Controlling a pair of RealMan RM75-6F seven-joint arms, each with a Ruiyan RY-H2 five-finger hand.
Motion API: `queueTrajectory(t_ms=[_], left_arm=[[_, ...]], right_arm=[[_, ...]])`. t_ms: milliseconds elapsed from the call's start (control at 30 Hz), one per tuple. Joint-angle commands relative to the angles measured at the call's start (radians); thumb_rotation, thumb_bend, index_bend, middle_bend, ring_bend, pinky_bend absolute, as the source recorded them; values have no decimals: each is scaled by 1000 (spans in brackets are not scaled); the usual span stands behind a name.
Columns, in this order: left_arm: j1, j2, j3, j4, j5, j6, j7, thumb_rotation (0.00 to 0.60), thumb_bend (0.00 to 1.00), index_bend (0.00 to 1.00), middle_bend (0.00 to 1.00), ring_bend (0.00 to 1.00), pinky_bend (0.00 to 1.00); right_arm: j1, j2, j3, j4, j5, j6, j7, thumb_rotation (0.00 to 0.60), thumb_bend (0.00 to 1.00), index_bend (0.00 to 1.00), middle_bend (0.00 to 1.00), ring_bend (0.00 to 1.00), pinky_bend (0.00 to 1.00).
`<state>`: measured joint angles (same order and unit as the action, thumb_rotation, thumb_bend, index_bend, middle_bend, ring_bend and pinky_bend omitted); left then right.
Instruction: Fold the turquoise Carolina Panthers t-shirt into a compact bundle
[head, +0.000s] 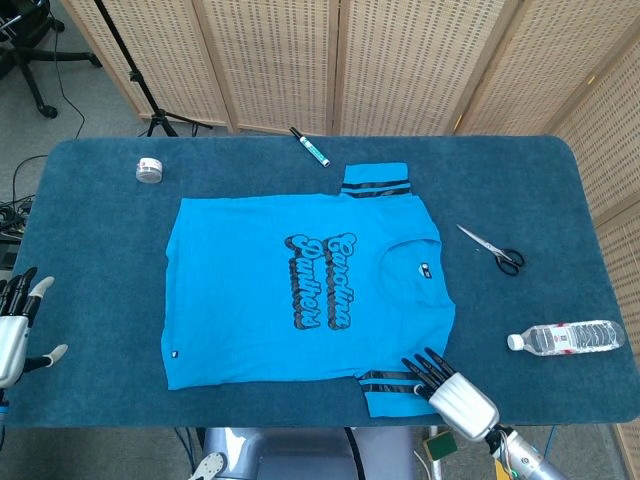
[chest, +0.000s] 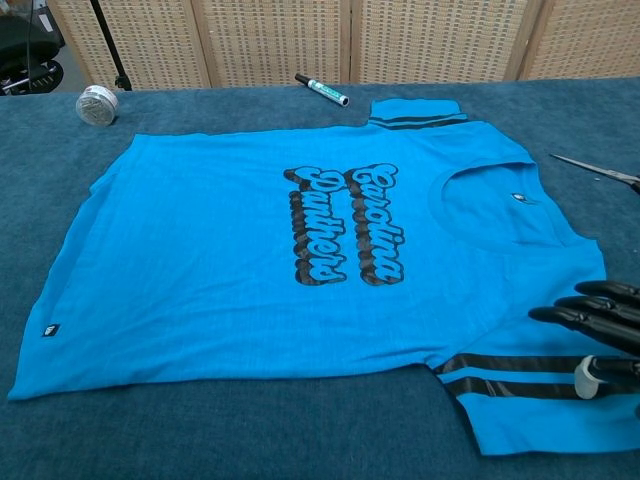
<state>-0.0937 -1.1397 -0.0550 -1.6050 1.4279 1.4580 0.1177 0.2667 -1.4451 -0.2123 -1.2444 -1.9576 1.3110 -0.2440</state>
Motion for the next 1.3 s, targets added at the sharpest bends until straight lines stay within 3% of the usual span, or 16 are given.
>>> queueTrajectory(t_ms=[33,133,267,700,1300], left_arm=[[0,0,-1,0,-1,0,-1,600,0,0,0,0,0],[1,1,-1,-1,-1,2,-2,600,0,0,0,0,0],[1,1,-1,-2,-2,0,-2,600,0,0,0,0,0],[1,2,0,0,-5,-2,-4,600,0,0,0,0,0],[2,5,-1,0,-4,-1,-12,600,0,0,0,0,0]], right_arm=[[2,-3,-2,4,4,-6,-1,600,128,382,26,0,0],[4,-7,-3,7,7,-9,-2,600,139,396,26,0,0],[6,-11,-3,11,11,-6,11,600,245,421,31,0,0],[14,-18,-3,11,18,4,22,600,412,468,43,0,0],[18,-27,-10,26,17,22,44,600,513,518,61,0,0]])
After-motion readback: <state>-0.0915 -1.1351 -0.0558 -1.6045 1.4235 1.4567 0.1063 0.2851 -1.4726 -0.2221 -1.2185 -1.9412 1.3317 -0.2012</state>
